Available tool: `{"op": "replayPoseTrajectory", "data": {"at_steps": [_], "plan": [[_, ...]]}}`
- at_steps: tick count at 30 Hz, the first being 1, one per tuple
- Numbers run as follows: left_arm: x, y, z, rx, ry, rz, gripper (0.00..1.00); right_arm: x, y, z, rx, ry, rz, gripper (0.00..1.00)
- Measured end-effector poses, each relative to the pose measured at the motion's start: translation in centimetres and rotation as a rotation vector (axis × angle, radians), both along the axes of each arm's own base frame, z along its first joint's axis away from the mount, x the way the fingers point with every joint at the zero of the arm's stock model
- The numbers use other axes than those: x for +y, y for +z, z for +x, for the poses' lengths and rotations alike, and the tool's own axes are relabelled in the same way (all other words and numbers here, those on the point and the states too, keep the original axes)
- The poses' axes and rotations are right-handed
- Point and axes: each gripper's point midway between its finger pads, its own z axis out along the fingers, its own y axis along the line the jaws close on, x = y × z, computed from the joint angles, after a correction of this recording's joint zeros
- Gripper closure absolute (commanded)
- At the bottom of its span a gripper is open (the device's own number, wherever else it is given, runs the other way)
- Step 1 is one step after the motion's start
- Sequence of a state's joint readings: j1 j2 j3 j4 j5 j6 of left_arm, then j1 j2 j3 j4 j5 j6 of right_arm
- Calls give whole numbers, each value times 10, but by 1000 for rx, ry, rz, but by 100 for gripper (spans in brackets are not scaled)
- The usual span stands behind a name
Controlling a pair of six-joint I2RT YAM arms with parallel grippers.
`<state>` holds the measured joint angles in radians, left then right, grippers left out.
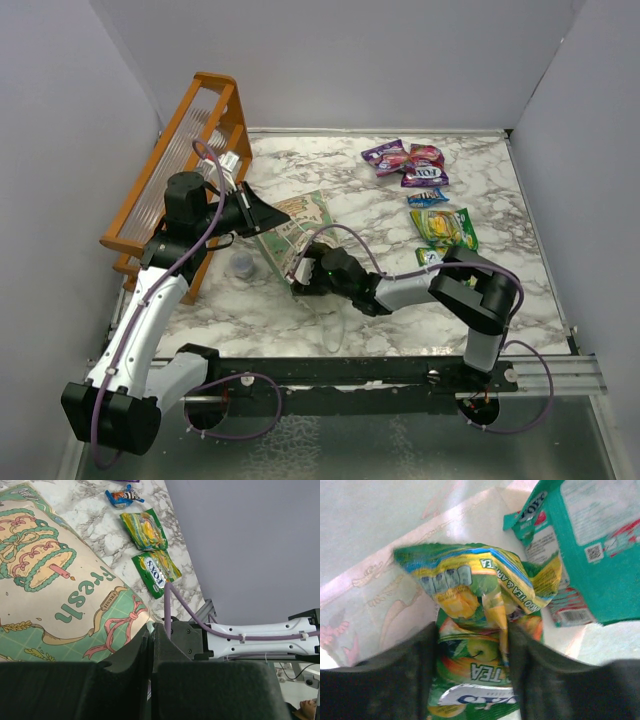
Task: Take the snacks out of the paper bag
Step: Take out the snack from the paper bag.
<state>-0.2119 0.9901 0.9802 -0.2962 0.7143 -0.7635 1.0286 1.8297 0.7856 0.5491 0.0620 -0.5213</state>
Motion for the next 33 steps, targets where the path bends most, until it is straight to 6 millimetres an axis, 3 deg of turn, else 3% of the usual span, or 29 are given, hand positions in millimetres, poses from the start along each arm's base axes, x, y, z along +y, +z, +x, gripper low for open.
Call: {"op": "replayPoseTrajectory", "data": {"at_steps": [8,17,25,33], "plan": [[2,-1,-2,-9,5,13,100,-1,10,1,-54,6,47,76],[4,-10,1,5,23,25,100,-4,24,-15,-42,68,81,77],[6,-13,4,5,43,32,100,-9,77,-50,-5,180,236,76],[6,-15,5,8,47,35,100,-23,124,-98,35,351,325,74]]}}
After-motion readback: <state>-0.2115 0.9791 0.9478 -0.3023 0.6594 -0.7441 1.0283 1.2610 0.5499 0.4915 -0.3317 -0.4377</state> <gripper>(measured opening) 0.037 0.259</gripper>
